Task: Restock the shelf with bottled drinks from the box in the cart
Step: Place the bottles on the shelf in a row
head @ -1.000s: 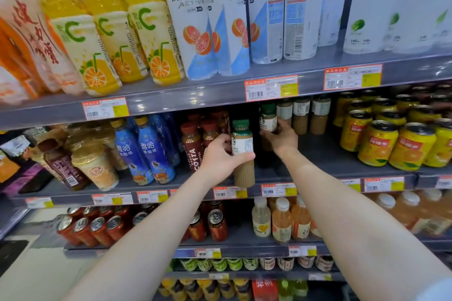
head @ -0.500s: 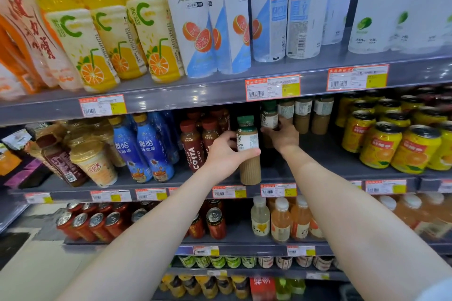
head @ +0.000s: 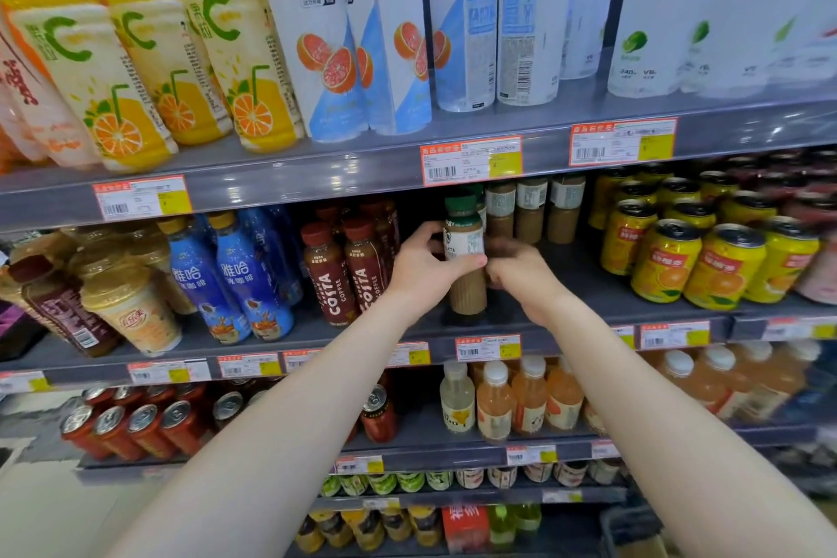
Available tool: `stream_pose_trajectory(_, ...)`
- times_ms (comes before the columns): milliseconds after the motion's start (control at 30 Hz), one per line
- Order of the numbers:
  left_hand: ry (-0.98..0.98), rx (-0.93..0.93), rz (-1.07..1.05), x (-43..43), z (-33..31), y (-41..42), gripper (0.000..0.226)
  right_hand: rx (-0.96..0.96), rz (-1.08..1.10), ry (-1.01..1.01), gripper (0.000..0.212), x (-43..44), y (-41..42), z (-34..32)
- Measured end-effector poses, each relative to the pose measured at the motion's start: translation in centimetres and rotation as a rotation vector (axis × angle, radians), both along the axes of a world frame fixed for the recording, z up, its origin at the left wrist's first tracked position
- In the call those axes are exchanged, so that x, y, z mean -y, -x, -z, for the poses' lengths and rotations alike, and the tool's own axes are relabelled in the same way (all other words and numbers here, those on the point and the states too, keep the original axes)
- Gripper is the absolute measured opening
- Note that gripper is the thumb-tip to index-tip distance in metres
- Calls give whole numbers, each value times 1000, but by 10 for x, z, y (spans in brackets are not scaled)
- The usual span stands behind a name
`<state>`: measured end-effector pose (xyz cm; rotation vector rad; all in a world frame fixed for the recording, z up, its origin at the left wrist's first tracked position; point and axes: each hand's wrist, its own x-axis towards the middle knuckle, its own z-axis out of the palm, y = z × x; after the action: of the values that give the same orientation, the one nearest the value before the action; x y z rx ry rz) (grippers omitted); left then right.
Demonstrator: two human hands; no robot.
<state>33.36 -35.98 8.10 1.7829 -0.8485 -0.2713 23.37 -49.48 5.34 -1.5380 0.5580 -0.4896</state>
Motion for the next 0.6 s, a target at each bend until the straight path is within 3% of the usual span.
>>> stream_pose_trajectory(67, 23, 5, 2, 11, 1, 5, 61, -4, -101, 128, 63, 2, 14, 1)
stream_pose_trajectory(133, 27, 1, 14, 22, 7, 10, 61, 8, -126, 204, 56, 6, 24, 2)
stream_pose_trajectory(267, 2, -14, 16, 43, 24, 24, 67, 72, -10, 224, 52, 17, 33, 13)
stream_pose_trajectory(433, 75, -84, -83, 61, 33, 34, 53, 22, 153, 240, 65, 34, 31, 30)
stream_pose_trajectory(600, 72, -61, -94, 68, 32, 35, 36, 33, 262, 294, 51, 47, 24, 33)
